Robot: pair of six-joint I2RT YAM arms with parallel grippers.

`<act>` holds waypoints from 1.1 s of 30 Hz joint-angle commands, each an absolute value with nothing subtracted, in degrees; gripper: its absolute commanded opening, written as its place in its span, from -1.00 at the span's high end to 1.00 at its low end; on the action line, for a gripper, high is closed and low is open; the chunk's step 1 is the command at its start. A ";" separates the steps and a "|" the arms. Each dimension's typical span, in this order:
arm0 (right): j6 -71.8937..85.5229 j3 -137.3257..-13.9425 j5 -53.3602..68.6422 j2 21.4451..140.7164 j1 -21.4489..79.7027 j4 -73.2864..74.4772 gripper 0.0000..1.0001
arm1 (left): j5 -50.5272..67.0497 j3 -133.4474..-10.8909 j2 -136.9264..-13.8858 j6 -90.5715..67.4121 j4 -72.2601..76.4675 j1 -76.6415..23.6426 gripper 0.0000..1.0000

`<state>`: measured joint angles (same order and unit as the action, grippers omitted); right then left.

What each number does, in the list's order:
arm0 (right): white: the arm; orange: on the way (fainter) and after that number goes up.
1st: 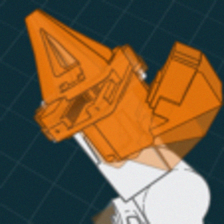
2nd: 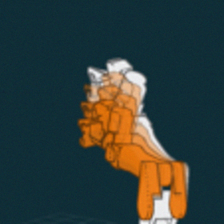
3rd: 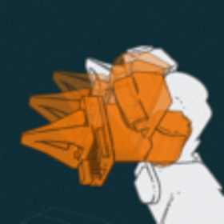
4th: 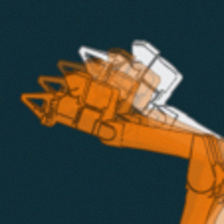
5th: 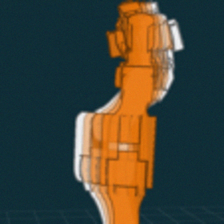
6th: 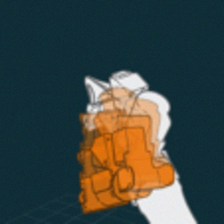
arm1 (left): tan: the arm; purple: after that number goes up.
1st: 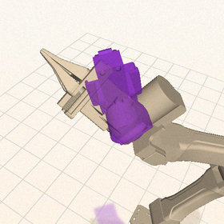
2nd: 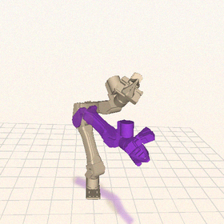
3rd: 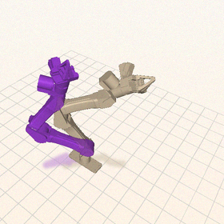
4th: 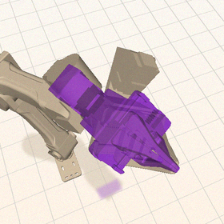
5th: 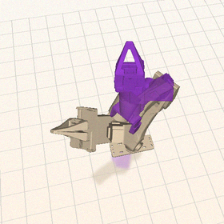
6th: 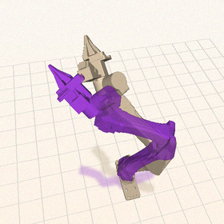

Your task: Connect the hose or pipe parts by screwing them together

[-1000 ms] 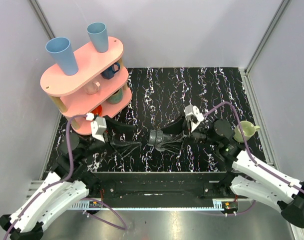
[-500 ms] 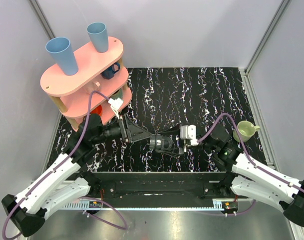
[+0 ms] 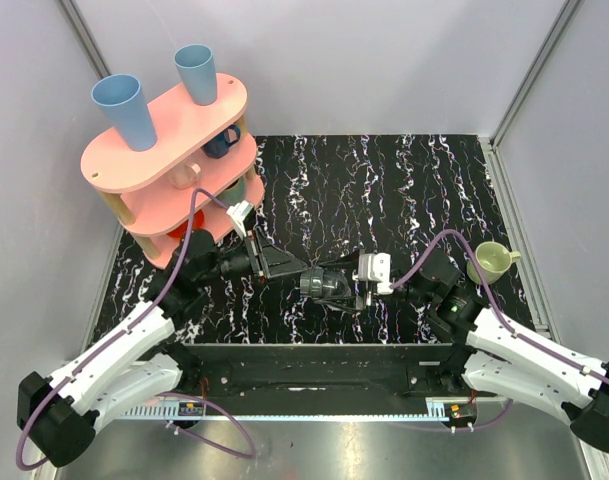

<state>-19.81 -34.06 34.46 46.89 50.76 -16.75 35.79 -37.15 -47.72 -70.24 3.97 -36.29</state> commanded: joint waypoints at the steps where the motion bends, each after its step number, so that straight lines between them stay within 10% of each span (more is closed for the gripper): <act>1: -17.32 -37.26 33.75 48.86 52.21 -23.37 1.00 | 42.62 -33.76 -47.81 -76.02 17.30 -37.71 0.32; 8: -8.55 -38.67 31.64 50.80 52.29 -26.28 1.00 | 44.12 -31.11 -46.41 -73.58 27.42 -37.88 1.00; 25: 6.33 -37.27 27.51 58.45 52.29 -35.42 1.00 | 41.93 -30.85 -38.15 -57.84 25.42 -37.97 1.00; 33: 5.45 -35.69 27.34 59.32 52.21 -34.28 1.00 | 37.62 -36.82 -32.79 -44.66 10.29 -37.97 0.26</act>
<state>6.24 -36.29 32.71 58.22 52.36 -33.61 32.93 -32.47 -35.00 -52.16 16.08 -36.49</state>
